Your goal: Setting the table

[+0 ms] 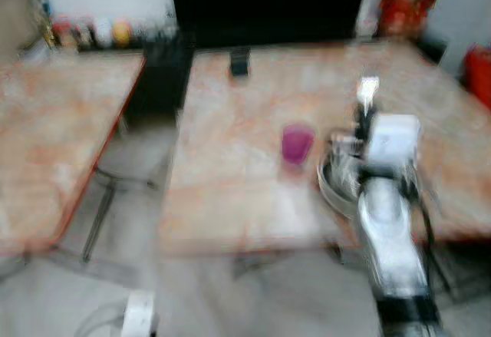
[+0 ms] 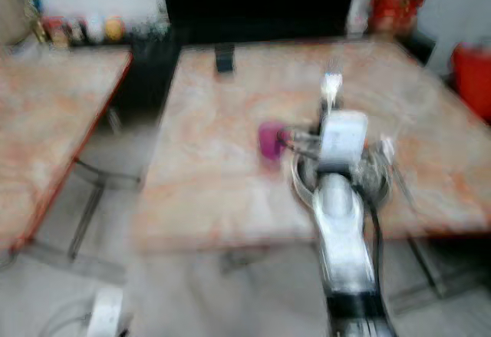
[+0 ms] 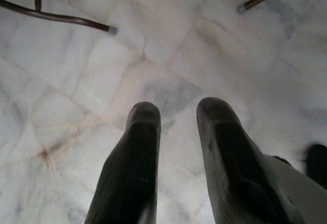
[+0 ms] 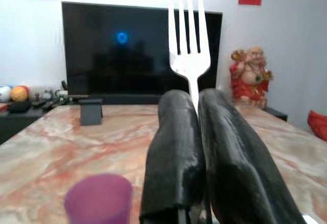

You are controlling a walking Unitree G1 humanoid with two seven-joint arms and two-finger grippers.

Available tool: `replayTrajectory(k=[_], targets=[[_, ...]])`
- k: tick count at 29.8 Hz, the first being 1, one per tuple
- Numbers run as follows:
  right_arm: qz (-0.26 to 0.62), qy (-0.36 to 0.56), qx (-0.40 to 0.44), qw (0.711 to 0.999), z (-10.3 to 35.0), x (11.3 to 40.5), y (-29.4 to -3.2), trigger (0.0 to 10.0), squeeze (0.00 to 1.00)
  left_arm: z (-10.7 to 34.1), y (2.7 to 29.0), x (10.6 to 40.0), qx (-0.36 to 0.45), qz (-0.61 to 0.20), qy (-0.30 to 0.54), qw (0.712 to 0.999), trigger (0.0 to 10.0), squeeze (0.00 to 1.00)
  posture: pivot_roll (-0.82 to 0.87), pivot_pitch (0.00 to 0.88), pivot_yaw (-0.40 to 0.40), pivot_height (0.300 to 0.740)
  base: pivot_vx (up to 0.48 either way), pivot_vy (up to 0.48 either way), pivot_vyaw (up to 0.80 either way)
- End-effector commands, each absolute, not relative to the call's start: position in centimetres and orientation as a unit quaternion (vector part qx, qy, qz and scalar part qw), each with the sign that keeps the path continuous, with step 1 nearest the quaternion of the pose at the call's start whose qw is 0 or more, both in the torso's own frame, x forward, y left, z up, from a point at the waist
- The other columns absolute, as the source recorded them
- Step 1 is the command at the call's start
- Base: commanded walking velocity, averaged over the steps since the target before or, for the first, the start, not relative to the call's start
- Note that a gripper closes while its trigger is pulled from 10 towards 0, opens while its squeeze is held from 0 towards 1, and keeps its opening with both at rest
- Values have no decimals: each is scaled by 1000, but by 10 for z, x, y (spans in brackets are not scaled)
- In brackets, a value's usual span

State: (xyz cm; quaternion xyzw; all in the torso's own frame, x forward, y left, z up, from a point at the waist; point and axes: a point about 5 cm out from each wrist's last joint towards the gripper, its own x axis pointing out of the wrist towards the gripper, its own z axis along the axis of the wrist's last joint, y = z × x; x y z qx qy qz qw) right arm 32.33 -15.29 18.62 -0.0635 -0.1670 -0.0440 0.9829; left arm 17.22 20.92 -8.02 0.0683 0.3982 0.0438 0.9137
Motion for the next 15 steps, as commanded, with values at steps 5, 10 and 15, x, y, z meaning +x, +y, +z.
replayTrajectory(k=[5,10,15], targets=[[-56,-173,-70,981,191,325,-163,10000,0,-83,208,169,72,39,408,909,10000,0,-103,0,68,740,0,-344,0],[-59,-174,-75,980,192,325,-166,10000,0,-83,208,168,72,38,410,908,10000,0,-107,0,69,740,0,-341,0],[-59,-171,-78,980,191,326,-168,10000,0,-83,210,167,73,38,413,907,10000,0,-108,0,70,740,0,-341,0]])
